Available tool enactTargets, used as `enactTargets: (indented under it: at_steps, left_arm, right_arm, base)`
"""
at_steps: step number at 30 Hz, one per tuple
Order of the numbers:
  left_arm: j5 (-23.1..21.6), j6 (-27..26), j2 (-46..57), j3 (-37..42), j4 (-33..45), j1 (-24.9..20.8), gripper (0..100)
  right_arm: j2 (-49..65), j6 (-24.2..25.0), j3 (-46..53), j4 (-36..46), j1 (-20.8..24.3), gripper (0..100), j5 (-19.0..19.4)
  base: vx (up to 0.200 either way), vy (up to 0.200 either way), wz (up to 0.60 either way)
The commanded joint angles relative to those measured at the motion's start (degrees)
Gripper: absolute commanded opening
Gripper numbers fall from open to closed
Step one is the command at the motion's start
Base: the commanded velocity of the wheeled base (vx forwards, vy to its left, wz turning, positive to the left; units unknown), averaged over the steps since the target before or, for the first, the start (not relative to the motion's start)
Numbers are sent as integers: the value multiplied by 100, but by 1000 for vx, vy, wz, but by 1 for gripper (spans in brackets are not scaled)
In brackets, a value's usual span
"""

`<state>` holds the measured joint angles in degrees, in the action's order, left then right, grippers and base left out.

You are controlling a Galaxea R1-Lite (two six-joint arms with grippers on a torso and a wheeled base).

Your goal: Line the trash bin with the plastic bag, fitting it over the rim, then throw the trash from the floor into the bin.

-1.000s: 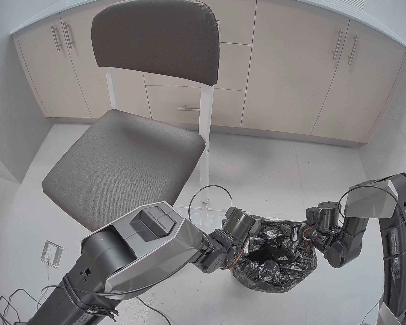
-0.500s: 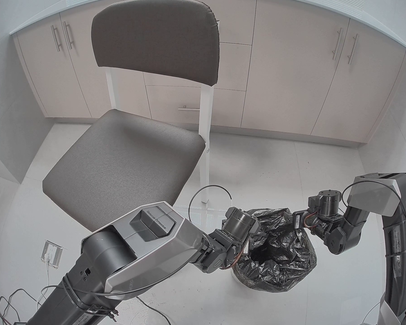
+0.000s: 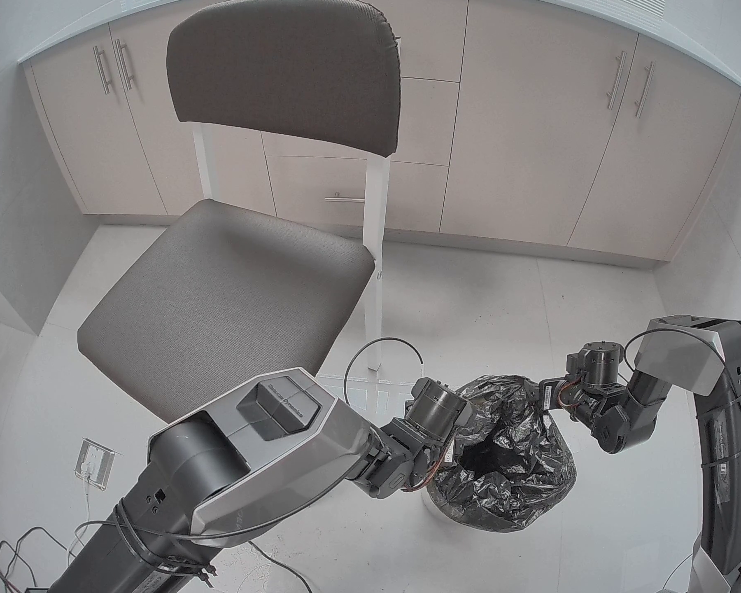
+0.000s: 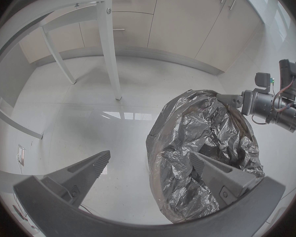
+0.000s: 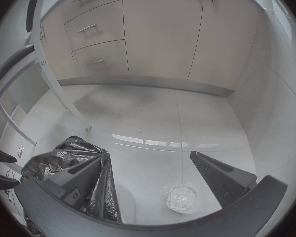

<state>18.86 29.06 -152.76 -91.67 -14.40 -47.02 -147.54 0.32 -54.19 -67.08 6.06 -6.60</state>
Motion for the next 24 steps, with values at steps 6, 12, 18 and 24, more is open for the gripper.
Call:
enactTargets:
  at_steps: [6,12,18,24]
  left_arm:
    - [4,3,-8,0,-2,0,100]
    - [4,3,-8,0,-2,0,100]
    - [4,3,-8,0,-2,0,100]
    - [4,3,-8,0,-2,0,100]
  right_arm:
    - [-134,-5,-57,117,-184,100,9]
    - [-47,30,-136,363,-228,100,53]
    - [217,179,-189,837,-430,100,299]
    - [358,197,-285,1391,-870,100,721]
  base:
    - [0,0,0]
    - [0,0,0]
    - [0,0,0]
    - [0,0,0]
